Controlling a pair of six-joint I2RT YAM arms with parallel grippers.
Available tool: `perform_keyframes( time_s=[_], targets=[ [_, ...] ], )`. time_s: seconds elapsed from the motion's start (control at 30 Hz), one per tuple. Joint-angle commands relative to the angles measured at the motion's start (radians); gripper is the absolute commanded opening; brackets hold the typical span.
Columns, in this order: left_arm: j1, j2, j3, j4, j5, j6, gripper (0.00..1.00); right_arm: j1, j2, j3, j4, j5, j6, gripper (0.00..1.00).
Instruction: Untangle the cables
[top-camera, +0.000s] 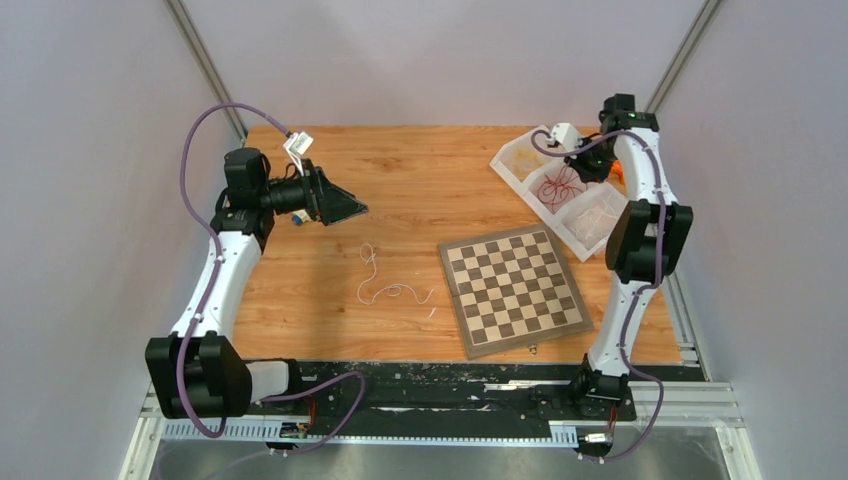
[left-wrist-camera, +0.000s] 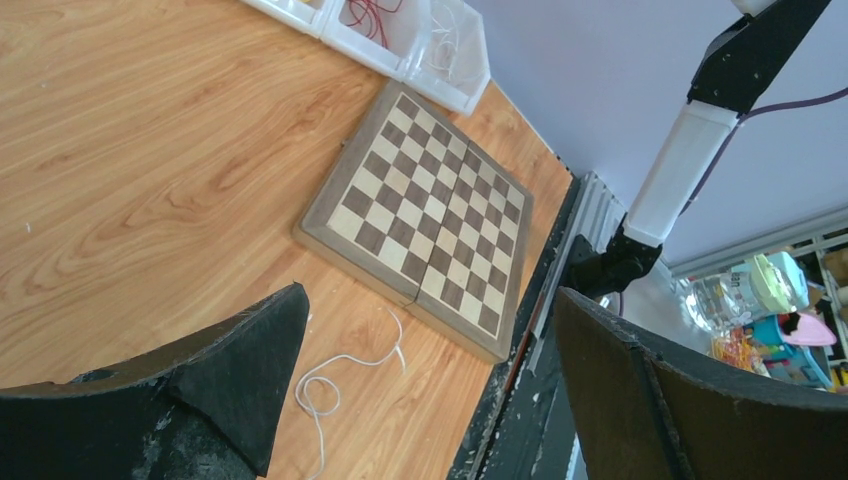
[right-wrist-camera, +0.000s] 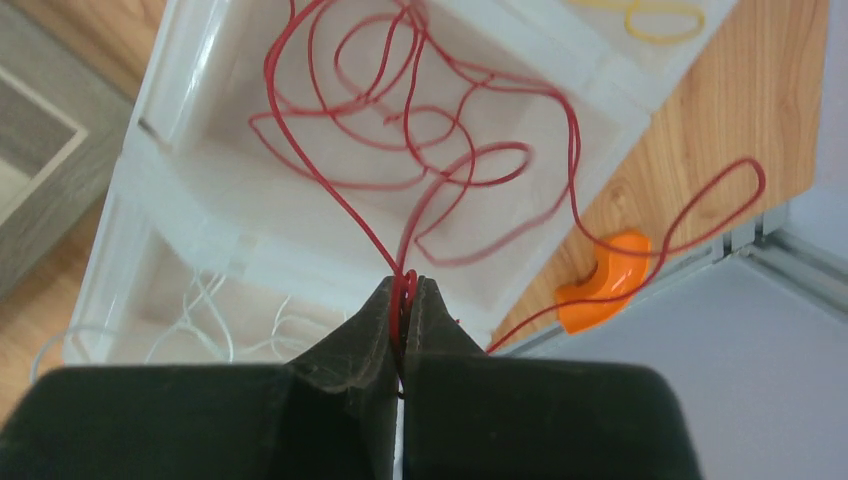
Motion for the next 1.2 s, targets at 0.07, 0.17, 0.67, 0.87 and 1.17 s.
perform_keyframes(
  time_s=[0.07, 0.17, 0.67, 0.87, 1.17],
  targets=[
    [-0.004, 0.006, 0.034, -0.024, 0.013, 0.062, 1.00, 0.118, 0.070, 0.001, 0.172, 0.154, 0.131, 0.00],
    [-0.004, -0.002, 0.029, -0.042, 0.011, 0.074, 1.00, 0.145, 0.088, -0.019, 0.213, 0.180, 0.148, 0.00],
    [-0.004, -0.016, 0.027, -0.055, -0.010, 0.100, 1.00, 0.142, 0.050, -0.182, 0.284, 0.103, 0.183, 0.01],
    [-0.004, 0.010, 0.040, -0.029, -0.008, 0.077, 1.00, 0.148, 0.084, -0.145, 0.289, 0.072, 0.272, 0.15],
    [-0.005, 0.033, 0.060, -0.005, 0.004, 0.062, 1.00, 0.140, -0.087, -0.191, 0.282, 0.049, 0.299, 0.54]
  ],
)
